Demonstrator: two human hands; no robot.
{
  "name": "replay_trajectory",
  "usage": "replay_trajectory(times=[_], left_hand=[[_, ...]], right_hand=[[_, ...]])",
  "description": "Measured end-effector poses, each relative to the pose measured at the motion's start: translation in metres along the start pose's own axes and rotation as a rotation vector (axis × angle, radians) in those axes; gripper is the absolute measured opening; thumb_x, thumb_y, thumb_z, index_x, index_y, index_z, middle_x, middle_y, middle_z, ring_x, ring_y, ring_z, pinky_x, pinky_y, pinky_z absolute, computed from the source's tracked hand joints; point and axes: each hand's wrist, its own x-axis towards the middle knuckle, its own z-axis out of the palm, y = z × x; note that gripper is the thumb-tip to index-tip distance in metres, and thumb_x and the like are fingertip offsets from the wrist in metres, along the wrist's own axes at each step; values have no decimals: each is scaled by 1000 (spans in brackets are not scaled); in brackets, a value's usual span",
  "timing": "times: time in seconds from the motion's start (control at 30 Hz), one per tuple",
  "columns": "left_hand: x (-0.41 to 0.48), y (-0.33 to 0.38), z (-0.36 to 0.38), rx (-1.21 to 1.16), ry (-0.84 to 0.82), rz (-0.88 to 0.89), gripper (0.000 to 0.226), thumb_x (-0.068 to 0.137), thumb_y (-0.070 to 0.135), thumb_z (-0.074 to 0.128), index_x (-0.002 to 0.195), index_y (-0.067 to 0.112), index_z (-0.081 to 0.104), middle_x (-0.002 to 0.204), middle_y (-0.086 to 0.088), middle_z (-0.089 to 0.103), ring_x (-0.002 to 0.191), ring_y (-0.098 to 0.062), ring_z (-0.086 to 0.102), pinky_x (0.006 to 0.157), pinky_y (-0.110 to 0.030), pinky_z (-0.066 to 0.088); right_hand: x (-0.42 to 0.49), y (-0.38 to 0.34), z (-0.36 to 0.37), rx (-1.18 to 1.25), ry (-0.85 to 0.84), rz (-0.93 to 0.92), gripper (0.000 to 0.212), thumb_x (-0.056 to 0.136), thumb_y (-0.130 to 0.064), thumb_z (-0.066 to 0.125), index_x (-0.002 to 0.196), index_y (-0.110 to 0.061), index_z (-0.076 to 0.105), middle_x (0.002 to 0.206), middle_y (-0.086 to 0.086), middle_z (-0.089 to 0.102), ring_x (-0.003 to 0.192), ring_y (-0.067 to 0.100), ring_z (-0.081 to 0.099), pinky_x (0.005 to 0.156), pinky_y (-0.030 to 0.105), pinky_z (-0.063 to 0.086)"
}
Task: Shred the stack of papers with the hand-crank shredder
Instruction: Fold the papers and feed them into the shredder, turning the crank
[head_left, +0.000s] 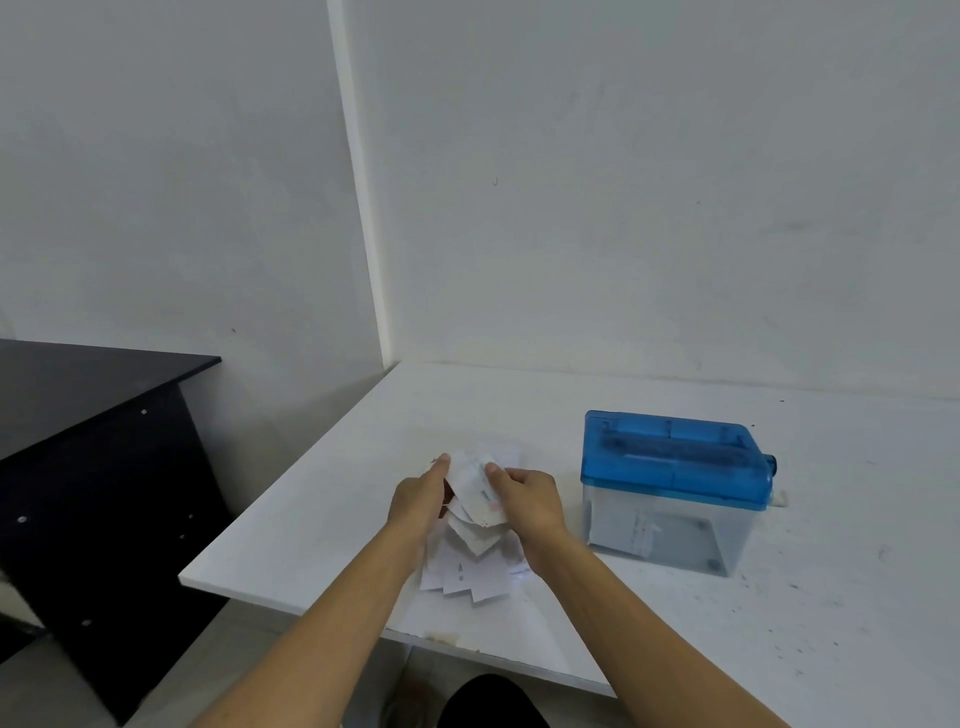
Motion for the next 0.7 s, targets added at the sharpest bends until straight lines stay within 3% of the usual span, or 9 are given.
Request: replay_trajectory(times=[0.07, 0.17, 0.23, 0.33, 0.43, 0.53, 0.6, 0.7], left_hand=[[-2, 1, 2, -28, -19, 27, 41, 101, 46, 52, 108, 10, 70, 108, -5, 73, 90, -17, 65, 66, -28, 43], [-3, 1, 4, -31, -21, 62, 38, 102, 47, 49, 108, 14, 69, 107, -2, 70, 99, -22, 65, 82, -36, 52], [-5, 0, 4, 9, 37, 59, 38, 103, 45, 48, 102, 12, 67, 101, -5, 66, 93, -25, 62, 90, -41, 52], [-5, -3, 3, 14, 72, -2, 34, 102, 38, 49, 104, 7, 61, 98, -11, 65, 80, -26, 61, 81, -39, 56], [-5, -3, 1, -116, -45, -73, 25, 99, 23, 52, 105, 3, 65, 96, -17, 71, 80, -29, 68, 71, -38, 58], [-3, -1, 1, -176, -51, -81, 11, 94, 5, 59, 93, 3, 69, 90, -12, 74, 75, -22, 67, 58, -27, 48], [-2, -2, -1, -168, 14, -50, 10, 93, 1, 62, 86, 6, 66, 85, -10, 70, 72, -19, 65, 59, -26, 48], [7, -10, -4, -111, 54, -22, 11, 91, 2, 66, 102, 6, 66, 89, -11, 68, 78, -21, 65, 78, -34, 57]], right_hand=[[0, -1, -1, -32, 22, -9, 27, 101, -35, 54, 95, -15, 71, 94, 2, 71, 89, 17, 64, 77, 26, 51], [2, -4, -5, -45, 59, -33, 24, 102, -31, 53, 108, -15, 70, 101, 5, 70, 88, 15, 63, 69, 22, 49], [3, -6, -6, -35, 83, -46, 24, 102, -28, 53, 117, -15, 66, 107, 3, 68, 94, 15, 63, 68, 21, 48], [3, -9, -6, -75, 82, -37, 24, 102, -23, 50, 116, -10, 64, 105, 3, 66, 89, 14, 60, 63, 19, 44], [2, -12, -4, -118, 12, -6, 22, 101, -22, 47, 111, -9, 63, 96, 1, 62, 81, 12, 55, 60, 20, 41], [1, -14, -3, -140, 13, -23, 16, 100, -20, 48, 101, -11, 61, 88, 0, 58, 74, 9, 51, 58, 19, 39], [1, -15, -2, -142, 38, -40, 15, 99, -21, 48, 100, -11, 60, 89, 1, 57, 73, 9, 51, 58, 19, 39], [2, -19, -2, -95, 86, -49, 18, 99, -22, 44, 103, -12, 58, 87, 0, 57, 71, 11, 50, 57, 22, 38]])
